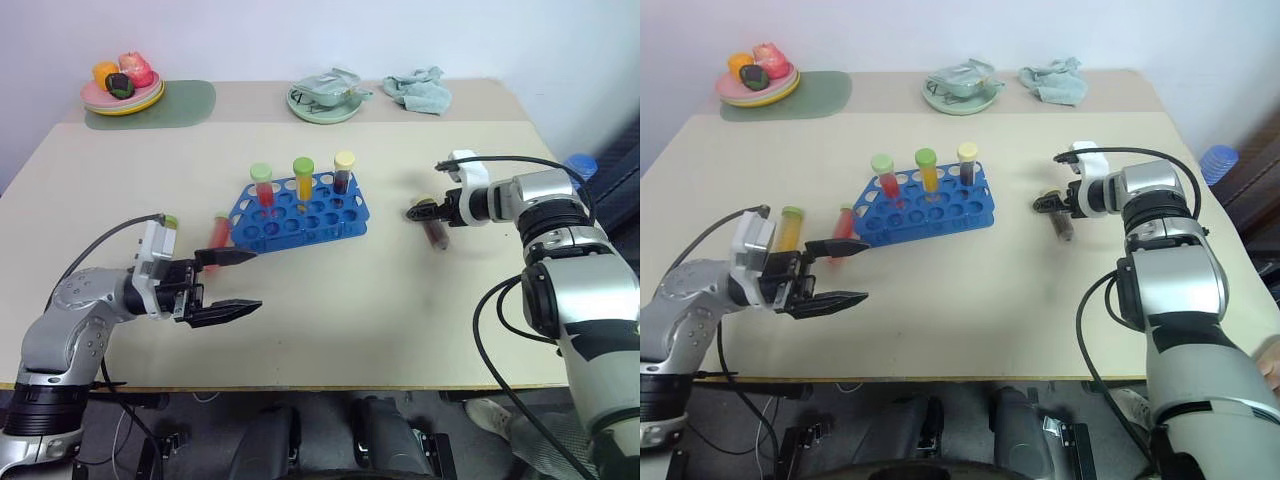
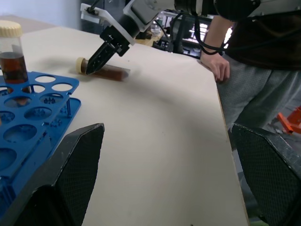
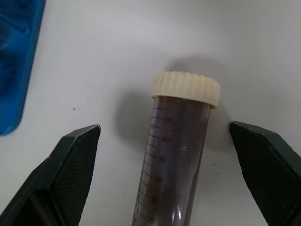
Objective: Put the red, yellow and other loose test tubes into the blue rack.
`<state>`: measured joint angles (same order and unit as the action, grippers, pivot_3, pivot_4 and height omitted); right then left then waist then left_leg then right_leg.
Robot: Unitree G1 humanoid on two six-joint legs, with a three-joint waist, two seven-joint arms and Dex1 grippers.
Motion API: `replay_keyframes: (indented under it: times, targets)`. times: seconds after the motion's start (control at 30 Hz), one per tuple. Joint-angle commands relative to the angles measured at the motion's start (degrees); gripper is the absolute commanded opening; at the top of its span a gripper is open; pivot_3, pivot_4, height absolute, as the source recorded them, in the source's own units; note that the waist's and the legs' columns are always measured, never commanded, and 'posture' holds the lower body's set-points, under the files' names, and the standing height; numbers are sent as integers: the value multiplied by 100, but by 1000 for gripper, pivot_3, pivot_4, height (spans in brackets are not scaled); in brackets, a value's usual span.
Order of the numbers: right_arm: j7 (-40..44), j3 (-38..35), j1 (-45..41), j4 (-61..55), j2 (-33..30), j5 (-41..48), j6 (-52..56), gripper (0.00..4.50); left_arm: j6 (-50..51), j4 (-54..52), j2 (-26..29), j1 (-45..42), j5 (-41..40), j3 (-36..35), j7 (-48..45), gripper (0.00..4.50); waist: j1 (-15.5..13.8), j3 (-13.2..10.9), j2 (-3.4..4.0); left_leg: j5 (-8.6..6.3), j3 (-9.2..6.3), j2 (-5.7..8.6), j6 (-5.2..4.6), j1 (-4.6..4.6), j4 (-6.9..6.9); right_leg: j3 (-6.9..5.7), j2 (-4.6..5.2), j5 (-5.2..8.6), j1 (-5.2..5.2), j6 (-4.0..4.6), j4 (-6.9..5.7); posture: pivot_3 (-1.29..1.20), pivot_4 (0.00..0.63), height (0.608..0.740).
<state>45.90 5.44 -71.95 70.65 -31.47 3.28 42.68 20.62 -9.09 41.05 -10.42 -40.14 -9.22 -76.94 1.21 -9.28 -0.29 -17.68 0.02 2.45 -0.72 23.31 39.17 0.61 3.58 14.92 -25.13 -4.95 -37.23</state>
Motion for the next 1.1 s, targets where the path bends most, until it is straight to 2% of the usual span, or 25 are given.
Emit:
replay_keyframes:
  times: [0.03,0.07,0.1,0.2,0.23,0.4,0.53,0.63,0.7,0.77,0.87,0.97,1.1]
  targets:
    - [-72,7,-83,149,44,-220,-54,3915,-35,-150,-27,-55,-19,29,43,4500,-3,1,-1,0,0,0,0,0,1,0,0,0,1,0,0,0,150,740]
    - [-64,20,-78,162,68,-266,-65,3656,-34,-157,-37,-52,-23,34,58,4500,-3,0,-1,0,0,0,0,-1,1,0,0,0,1,0,-1,0,150,740]
    - [-37,52,-63,166,98,-329,-106,3204,-36,-160,-50,-56,-29,41,68,4500,-1,1,-1,0,0,0,0,0,1,0,0,0,1,0,-1,0,150,740]
    - [-63,21,-27,175,169,-430,-180,1595,-19,-179,-80,-51,-54,46,102,4500,14,1,-1,1,-1,0,1,-1,0,0,-1,0,0,0,-1,0,150,740]
    - [-40,21,-24,167,178,-458,-196,1182,-15,-201,-72,-32,-65,33,104,4500,23,1,-1,1,-1,0,2,-1,1,0,-2,0,0,0,-1,0,150,740]
    - [187,-75,-100,-69,110,-434,-259,1182,11,-215,-51,-42,-76,-33,180,4500,46,1,-1,4,-2,0,6,-3,1,0,-2,0,1,0,-7,0,150,740]
    - [627,-435,-100,-957,-25,11,29,1182,11,-246,-32,35,-95,-143,307,4500,89,-3,6,4,-2,0,6,1,1,0,-2,0,-4,0,-7,0,150,740]
    - [848,-1476,822,-3521,85,1247,491,1182,-24,-223,-92,108,-144,-330,534,4500,97,-3,5,4,-7,-1,6,5,-3,-2,-4,0,-9,-1,-7,0,150,740]
    - [605,-1822,1528,-4971,306,1642,395,1182,-46,-178,-138,150,-171,-436,660,4500,91,-2,5,4,-12,-2,6,6,-2,-5,-5,0,-9,-1,-8,0,150,740]
    - [314,-1865,2178,-5957,669,1743,-198,1182,-138,-106,-161,222,-88,-482,703,4500,86,0,3,5,-17,-4,8,6,-3,-9,-6,0,-7,-1,-8,0,150,740]
    - [49,-1764,2690,-6531,1146,1770,-976,1182,-220,22,-227,207,-39,-525,783,4500,92,0,3,4,-14,-1,7,3,6,-6,-5,-3,0,-6,-11,0,150,740]
    - [-128,-1541,2954,-6424,1769,1639,-2170,1182,-318,184,-297,144,-14,-561,870,4500,125,0,2,6,-14,0,7,-2,7,-4,-5,-11,-2,-4,-20,0,150,740]
    - [-556,-1322,2879,-5430,2415,1147,-4304,1182,-414,272,-318,187,19,-611,951,4500,138,0,2,13,-14,0,19,-4,6,-3,-9,-11,-10,-2,-33,0,150,740]
